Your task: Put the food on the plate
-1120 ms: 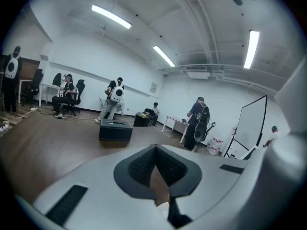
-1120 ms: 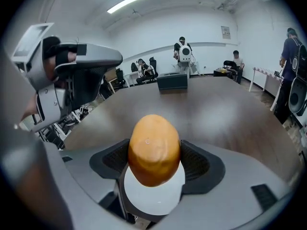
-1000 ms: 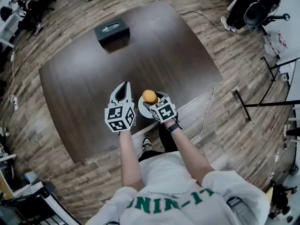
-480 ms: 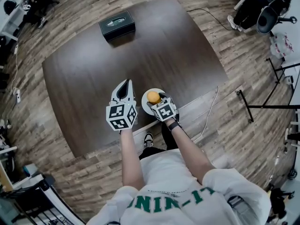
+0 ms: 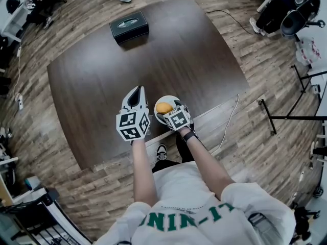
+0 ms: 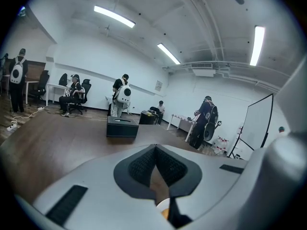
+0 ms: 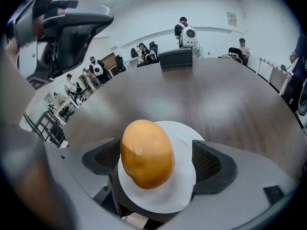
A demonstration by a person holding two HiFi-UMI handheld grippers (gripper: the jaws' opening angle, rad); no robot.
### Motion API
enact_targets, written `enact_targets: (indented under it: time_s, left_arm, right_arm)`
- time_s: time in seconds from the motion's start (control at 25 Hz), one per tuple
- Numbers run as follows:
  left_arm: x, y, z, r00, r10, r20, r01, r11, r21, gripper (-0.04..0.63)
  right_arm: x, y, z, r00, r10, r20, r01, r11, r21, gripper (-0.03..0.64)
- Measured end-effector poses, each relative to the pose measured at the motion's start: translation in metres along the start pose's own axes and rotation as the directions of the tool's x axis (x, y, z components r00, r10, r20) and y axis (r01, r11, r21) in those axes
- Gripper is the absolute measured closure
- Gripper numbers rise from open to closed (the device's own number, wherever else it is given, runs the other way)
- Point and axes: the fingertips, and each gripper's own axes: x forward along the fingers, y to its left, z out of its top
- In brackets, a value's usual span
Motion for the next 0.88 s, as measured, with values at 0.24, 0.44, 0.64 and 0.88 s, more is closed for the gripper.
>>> enact_targets:
  time_s: [0.24, 0.44, 0.64, 0.88]
  left_arm:
    - [-0.001, -0.007, 0.002, 1.0, -0.005, 0.006, 0.005, 1.0, 0.011, 0.586]
    - [-0.001, -0.015, 0.008, 1.0, -0.004, 0.01, 0.004, 1.0, 0.029, 0.586]
    - [-0.006, -0.022, 0.027, 0.999, 0.001, 0.032, -0.003, 0.998, 0.058, 0.586]
    - [-0.009, -0.031, 0.05, 0.998, 0.002, 0.056, -0.008, 0.995, 0.098, 0.586]
  right_arm:
    - [-0.007, 0.003, 0.009, 0.999, 0.025, 0.044, -0.024, 1.0, -0.012, 0.133]
    - [-0.021, -0.008, 0.022, 0.995, 0.003, 0.097, -0.003, 1.0, 0.001, 0.133]
    - [-0.051, -0.026, 0.05, 0.981, -0.038, 0.188, 0.037, 0.999, 0.009, 0.148]
    - [-0.095, -0.053, 0.09, 0.951, -0.071, 0.3, 0.063, 0.997, 0.038, 0.221]
